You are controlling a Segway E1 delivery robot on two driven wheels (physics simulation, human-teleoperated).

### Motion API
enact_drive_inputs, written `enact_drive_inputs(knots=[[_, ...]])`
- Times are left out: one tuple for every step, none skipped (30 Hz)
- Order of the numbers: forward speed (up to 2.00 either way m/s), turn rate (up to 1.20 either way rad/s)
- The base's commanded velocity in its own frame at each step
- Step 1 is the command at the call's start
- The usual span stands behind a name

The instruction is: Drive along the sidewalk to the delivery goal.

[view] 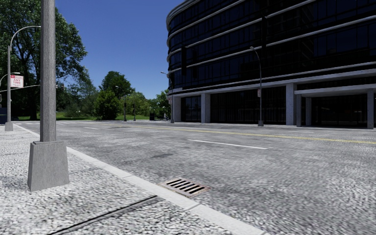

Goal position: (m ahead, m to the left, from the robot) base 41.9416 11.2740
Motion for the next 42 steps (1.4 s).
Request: enact_drive_inputs(knots=[[0.0,0.0],[0.0,0.0],[0.0,0.0],[0.0,0.0],[0.0,0.0],[0.0,0.0],[0.0,0.0],[0.0,0.0],[0.0,0.0],[0.04,0.0],[0.39,0.0],[0.39,0.0],[0.63,0.03],[0.71,0.09],[0.74,0.18],[0.74,0.18],[0.74,0.26],[0.74,0.3],[0.74,0.3],[0.74,0.32],[0.75,0.35],[0.75,0.39],[0.75,0.39],[0.75,0.4],[0.75,0.42],[0.75,0.51],[0.75,0.51],[0.75,0.57],[0.75,0.58],[0.75,0.58],[0.75,0.58],[0.75,0.59],[0.75,0.63],[0.75,0.63],[0.75,0.64],[0.75,0.65],[0.75,0.65],[0.75,0.65],[0.75,0.65],[0.75,0.65],[0.75,0.65],[0.75,0.65]])
